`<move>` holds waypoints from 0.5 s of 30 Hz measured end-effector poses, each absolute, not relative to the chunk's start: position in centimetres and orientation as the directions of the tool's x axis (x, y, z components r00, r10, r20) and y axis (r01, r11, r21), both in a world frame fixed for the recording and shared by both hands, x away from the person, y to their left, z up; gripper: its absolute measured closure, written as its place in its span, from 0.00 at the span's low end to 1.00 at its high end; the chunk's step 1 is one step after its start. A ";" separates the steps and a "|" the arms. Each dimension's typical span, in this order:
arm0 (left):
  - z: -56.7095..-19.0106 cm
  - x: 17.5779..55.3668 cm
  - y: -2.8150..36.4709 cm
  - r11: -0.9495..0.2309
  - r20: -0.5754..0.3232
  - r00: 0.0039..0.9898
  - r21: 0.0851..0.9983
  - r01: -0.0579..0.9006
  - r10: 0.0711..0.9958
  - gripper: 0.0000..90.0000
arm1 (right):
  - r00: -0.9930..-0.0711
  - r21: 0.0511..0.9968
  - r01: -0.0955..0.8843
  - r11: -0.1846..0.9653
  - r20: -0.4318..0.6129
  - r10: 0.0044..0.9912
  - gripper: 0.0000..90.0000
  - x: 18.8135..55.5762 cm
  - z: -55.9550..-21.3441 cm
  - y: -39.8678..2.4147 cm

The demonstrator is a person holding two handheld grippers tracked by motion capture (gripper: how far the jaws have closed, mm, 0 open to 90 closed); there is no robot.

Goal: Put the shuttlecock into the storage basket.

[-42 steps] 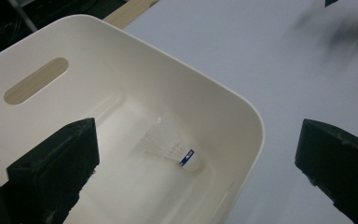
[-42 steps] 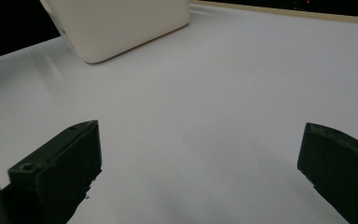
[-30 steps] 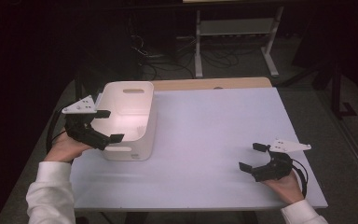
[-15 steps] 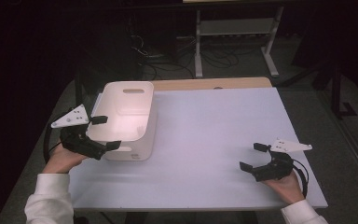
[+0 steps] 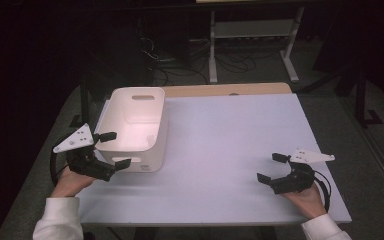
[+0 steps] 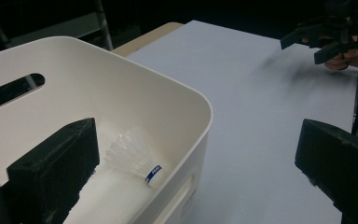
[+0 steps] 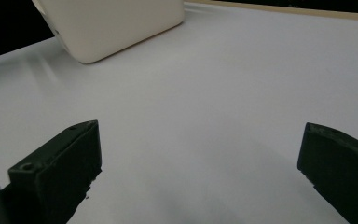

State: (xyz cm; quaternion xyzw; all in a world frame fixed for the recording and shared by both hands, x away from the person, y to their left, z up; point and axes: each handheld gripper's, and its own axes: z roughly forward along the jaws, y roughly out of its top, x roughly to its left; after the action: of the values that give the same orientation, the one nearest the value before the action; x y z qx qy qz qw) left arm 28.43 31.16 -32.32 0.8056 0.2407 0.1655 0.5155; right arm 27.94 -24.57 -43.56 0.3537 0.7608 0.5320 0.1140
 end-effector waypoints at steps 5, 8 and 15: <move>-33.1 27.7 31.7 -0.321 -0.016 0.823 0.916 0.239 0.568 0.00 | -0.724 0.890 0.416 0.184 0.202 0.659 0.00 27.9 -43.6 -24.6; -33.6 27.2 32.0 -0.311 -0.029 0.829 0.919 0.241 0.559 0.00 | -0.724 0.890 0.417 0.186 0.202 0.660 0.00 27.9 -43.6 -24.5; -34.6 25.4 32.7 -0.292 -0.010 0.823 0.933 0.212 0.568 0.00 | -0.724 0.888 0.420 0.189 0.203 0.659 0.00 27.8 -43.6 -24.5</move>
State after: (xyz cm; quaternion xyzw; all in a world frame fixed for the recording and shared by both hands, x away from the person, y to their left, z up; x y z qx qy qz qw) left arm 25.39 32.73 -34.64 0.7868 0.2478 0.1642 0.5410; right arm 27.85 -24.48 -43.58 0.3539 0.7626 0.5295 0.1129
